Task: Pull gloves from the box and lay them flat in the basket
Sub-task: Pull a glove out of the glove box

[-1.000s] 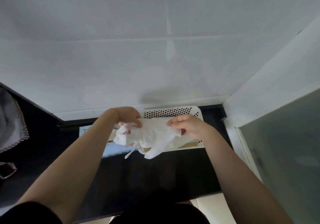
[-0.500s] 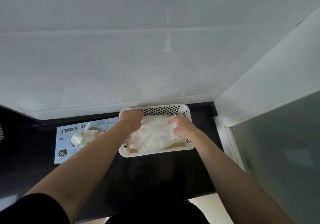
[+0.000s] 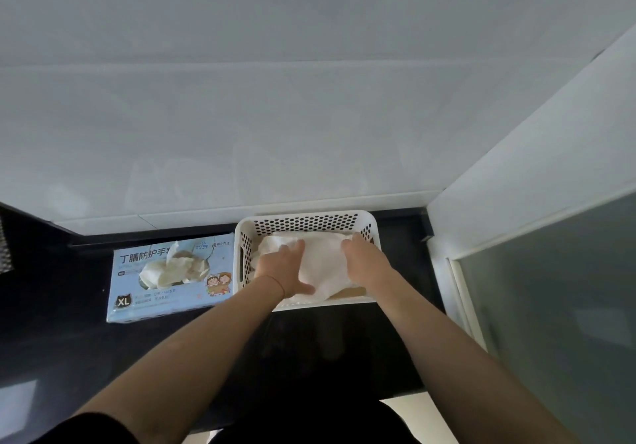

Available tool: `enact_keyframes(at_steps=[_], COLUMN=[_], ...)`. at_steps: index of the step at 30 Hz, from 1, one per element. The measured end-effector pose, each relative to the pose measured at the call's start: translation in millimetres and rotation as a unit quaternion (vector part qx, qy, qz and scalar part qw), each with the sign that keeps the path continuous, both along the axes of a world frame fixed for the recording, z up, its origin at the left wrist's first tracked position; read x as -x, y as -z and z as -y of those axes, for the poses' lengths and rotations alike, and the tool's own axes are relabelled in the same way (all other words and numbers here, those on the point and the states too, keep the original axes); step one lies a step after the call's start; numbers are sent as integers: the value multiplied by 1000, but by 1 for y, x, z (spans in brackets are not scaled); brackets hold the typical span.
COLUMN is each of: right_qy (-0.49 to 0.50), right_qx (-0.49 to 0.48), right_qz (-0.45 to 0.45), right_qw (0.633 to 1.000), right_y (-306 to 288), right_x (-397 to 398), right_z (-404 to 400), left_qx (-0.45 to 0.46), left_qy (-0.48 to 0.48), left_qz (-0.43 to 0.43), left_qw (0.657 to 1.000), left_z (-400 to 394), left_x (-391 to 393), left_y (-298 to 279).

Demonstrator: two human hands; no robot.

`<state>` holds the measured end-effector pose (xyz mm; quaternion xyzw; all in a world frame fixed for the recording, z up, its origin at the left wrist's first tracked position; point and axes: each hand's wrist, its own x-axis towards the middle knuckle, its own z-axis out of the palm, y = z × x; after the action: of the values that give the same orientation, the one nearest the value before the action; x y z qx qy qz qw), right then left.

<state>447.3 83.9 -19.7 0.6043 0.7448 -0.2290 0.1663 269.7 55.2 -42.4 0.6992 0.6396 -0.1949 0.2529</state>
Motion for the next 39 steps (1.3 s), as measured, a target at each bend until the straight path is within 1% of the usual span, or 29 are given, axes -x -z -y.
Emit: enact_keyframes(at_steps=[2,4,6,7,9,10,14,16,18,20,22,24,26,30,32,34,36,39], right_qy=[4,7,8,6,3,0,-27,-46,-55,-60,-59,-49,-46,-36,-27,-16,-13,-5], right_qx=[-22,-51,-78,-89,-106,-110,-130,-127,-113,-97,-80,-68,-66,-69,-67,-66,-62,-60], right_qz=[24,27,10,-5,-42,-64,-142,-167,-186,-195,-198,-201,-195,-182,-182,-191,-201,-209], right_qw=[999,998,997,996,994,992,981,977,975,974,975,976,978,980,981,979,978,976], right_y=[-4,-9,-18,-21,-27,-29,-35,-38,-38,-33,-29,-28,-29,-34,-36,-40,-42,-43], right_x=[3,10,22,29,48,61,118,155,183,206,227,239,250,258,261,267,271,274], right_z=[4,6,8,8,9,10,16,26,35,42,47,49,52,51,52,55,59,65], left_qx=[6,-7,-42,-70,-137,-168,-256,-298,-280,-210,-126,-74,-66,-81,-57,-9,34,16], left_qy=[-6,1,-6,-26,-84,-114,-186,-213,-250,-275,-262,-248,-257,-269,-293,-311,-340,-354], left_qz=[4,19,49,77,129,139,143,127,100,74,47,60,96,136,150,159,187,221], left_qw=[1000,1000,998,994,979,969,938,922,921,935,956,964,959,950,943,937,921,909], left_z=[2,2,1,0,2,4,19,32,42,50,56,58,58,51,51,51,53,56], left_x=[3,5,11,15,28,40,96,135,166,193,218,231,243,257,258,258,256,260], left_y=[5,2,-6,-11,-23,-28,-42,-46,-47,-48,-53,-56,-56,-59,-61,-61,-56,-53])
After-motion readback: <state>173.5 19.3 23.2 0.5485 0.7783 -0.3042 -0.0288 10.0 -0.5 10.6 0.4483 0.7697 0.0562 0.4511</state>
